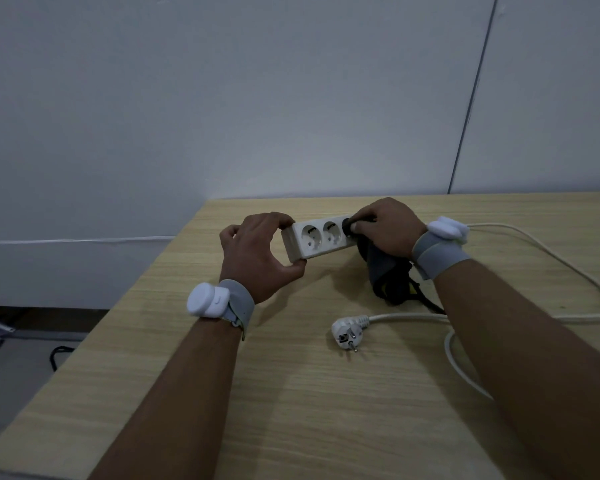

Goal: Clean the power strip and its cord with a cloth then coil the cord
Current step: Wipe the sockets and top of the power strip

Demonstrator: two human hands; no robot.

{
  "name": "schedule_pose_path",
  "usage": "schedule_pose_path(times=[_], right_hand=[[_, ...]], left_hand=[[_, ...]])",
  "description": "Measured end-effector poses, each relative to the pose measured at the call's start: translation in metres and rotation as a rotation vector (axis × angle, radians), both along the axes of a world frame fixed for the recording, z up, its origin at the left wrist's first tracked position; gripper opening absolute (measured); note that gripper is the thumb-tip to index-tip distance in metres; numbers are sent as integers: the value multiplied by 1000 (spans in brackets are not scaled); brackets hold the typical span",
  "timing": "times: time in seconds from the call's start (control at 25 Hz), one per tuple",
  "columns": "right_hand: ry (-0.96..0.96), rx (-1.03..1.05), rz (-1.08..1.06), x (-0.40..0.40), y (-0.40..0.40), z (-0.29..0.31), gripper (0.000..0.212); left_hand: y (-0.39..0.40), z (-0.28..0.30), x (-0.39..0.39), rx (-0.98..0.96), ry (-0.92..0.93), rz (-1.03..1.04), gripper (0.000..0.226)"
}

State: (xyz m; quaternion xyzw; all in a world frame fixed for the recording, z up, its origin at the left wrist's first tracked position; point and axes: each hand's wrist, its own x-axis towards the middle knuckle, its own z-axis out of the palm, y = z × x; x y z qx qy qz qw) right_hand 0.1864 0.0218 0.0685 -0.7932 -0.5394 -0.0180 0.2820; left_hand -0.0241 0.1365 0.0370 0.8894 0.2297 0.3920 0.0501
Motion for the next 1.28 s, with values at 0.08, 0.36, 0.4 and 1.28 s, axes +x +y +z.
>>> schedule_pose_path(times=[0.08, 0.36, 0.4, 1.28], right_hand=[[-142, 48, -2, 1, 0, -2, 21], [-182, -132, -19, -2, 13, -13, 26], [-106, -115, 7, -1, 12, -11, 25], [-163, -97, -130, 17, 12, -31, 27]], left_hand=[[0, 0, 1, -1, -1, -8, 52], [0, 1, -1, 17, 4, -1, 52], [1, 0, -3, 9, -1, 2, 52], [6, -2, -3, -19, 6, -30, 55]])
